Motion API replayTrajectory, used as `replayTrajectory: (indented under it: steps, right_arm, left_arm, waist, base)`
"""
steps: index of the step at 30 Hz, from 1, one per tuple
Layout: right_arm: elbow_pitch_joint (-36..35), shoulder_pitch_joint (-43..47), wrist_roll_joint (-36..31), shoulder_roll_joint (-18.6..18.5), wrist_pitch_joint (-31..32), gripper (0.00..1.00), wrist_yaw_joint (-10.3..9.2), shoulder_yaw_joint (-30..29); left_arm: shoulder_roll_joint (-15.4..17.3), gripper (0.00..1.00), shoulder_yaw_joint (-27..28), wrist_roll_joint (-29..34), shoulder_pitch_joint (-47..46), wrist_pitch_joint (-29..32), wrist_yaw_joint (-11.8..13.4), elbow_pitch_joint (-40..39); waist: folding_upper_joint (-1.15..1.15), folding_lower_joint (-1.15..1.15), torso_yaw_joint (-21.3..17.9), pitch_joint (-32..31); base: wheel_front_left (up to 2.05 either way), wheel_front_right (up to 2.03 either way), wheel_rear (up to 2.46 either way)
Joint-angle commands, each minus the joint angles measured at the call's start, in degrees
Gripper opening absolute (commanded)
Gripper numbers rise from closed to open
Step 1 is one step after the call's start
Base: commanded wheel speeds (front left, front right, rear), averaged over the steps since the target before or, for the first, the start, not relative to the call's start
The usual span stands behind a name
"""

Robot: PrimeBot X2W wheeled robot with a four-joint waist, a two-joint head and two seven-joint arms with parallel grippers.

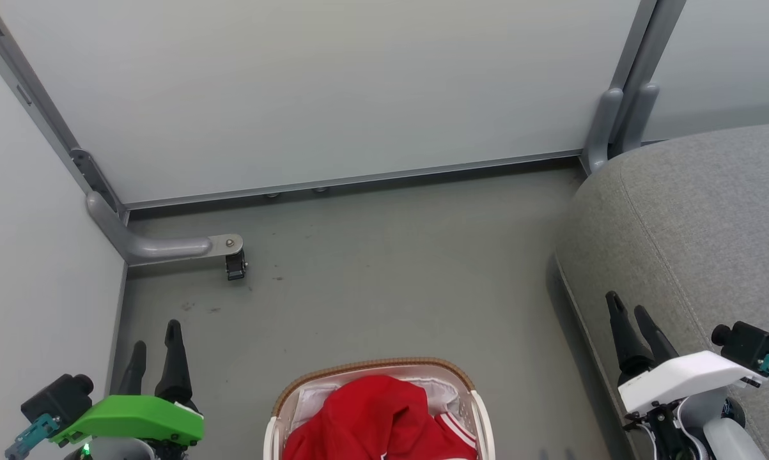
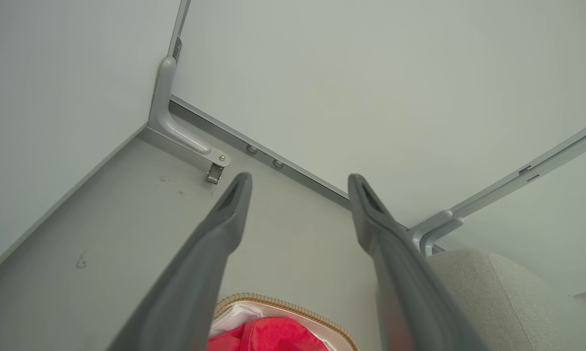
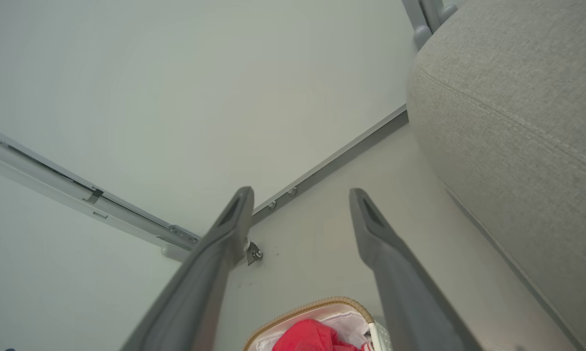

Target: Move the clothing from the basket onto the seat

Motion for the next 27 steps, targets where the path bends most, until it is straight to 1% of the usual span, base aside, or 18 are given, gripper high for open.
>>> replayTrajectory:
  steps: [1, 13, 27]
  right_arm:
    - [-0.30, -1.54, -2.01, -0.71, -0.77, 1.00, 0.02, 0.19]
    - [1.73, -1.50, -10.49, -1.14, -2.73, 1.00, 0.02, 0.79]
    - [-0.82, -1.64, -20.29, -1.64, -4.79, 1.00, 0.02, 1.47]
  left_arm:
    - [0.50, 1.00, 0.01, 2.09, -1.26, -0.65, 0.29, -0.34]
    - [1.03, 1.00, -1.07, 10.49, -1.05, -2.62, 0.95, -0.56]
    - [1.79, 1.00, -2.49, 19.22, -0.62, -4.68, 1.35, -1.96]
  waist:
    - [0.00, 0.00, 0.01, 0.00]
    - [0.00, 0.00, 0.36, 0.06]
    - [0.00, 0.00, 0.37, 0.07]
  base:
    - [0.00, 0.00, 0.00]
    - [0.00, 0.00, 0.00]
    - [0.00, 0.00, 0.00]
